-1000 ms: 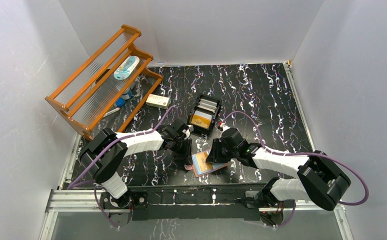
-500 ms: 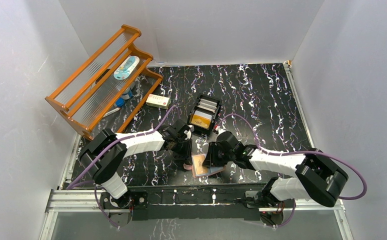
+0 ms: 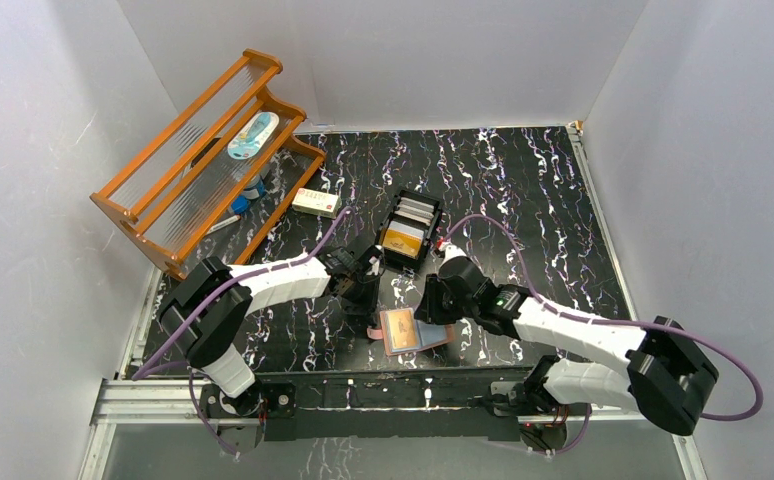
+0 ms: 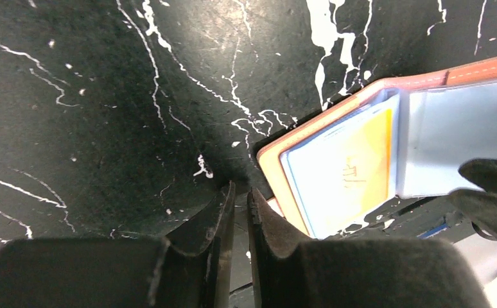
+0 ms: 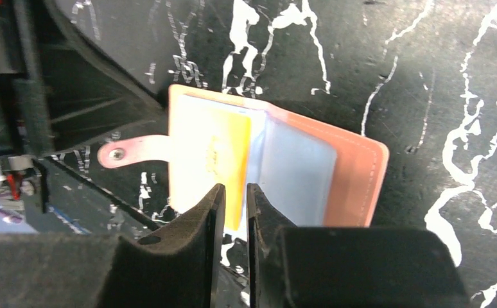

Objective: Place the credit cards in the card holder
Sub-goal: Insert the credit card into the card holder.

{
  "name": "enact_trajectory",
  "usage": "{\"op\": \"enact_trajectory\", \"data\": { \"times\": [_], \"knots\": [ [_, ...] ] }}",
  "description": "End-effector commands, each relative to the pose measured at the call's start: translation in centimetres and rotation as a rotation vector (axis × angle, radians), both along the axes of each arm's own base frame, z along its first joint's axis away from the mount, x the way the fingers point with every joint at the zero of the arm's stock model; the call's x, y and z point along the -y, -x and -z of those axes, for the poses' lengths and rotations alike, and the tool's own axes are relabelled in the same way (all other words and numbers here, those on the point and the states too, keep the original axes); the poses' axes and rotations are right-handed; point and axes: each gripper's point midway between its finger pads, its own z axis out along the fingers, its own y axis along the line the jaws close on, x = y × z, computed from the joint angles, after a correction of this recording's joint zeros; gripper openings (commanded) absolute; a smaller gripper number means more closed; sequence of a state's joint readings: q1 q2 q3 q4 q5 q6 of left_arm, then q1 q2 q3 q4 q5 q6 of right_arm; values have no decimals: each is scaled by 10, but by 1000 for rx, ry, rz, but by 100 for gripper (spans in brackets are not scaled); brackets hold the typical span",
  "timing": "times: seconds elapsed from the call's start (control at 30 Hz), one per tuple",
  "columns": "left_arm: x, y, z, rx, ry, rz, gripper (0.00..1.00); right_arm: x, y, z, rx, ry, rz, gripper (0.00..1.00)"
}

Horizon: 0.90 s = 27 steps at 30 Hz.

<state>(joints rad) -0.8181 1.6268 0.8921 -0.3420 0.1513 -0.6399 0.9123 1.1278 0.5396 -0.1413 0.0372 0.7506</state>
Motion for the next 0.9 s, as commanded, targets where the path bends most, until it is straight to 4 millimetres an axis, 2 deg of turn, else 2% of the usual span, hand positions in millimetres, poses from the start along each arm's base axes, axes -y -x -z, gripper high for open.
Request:
{"op": "enact_trajectory", "data": {
  "times": [0.0, 0.13, 0.23, 0.4, 0.53, 0.67, 0.77, 0.87],
  "knots": [
    [-16, -5, -4, 20, -72, -20, 15, 3, -9, 4, 37, 58, 1, 25],
    [8, -2, -25, 5, 74, -18, 26, -7, -3, 11, 16, -1, -34, 23],
    [26, 4, -36, -19, 196, -17, 31, -9, 1, 22, -13, -2, -36, 22],
    [37, 10, -36, -43, 285, -24, 37, -1, 7, 40, -48, 15, -14, 19],
    [38, 10, -32, -42, 303, -27, 38, 7, 10, 47, -54, 28, 8, 16],
    [47, 10, -37, -32, 369, -25, 39, 10, 11, 49, -52, 25, 17, 15],
    [52, 9, -43, -27, 409, -31, 32, 11, 12, 49, -54, 22, 19, 15],
    [53, 7, -49, -22, 428, -44, 32, 10, 12, 49, -57, 18, 19, 15]
  ]
}}
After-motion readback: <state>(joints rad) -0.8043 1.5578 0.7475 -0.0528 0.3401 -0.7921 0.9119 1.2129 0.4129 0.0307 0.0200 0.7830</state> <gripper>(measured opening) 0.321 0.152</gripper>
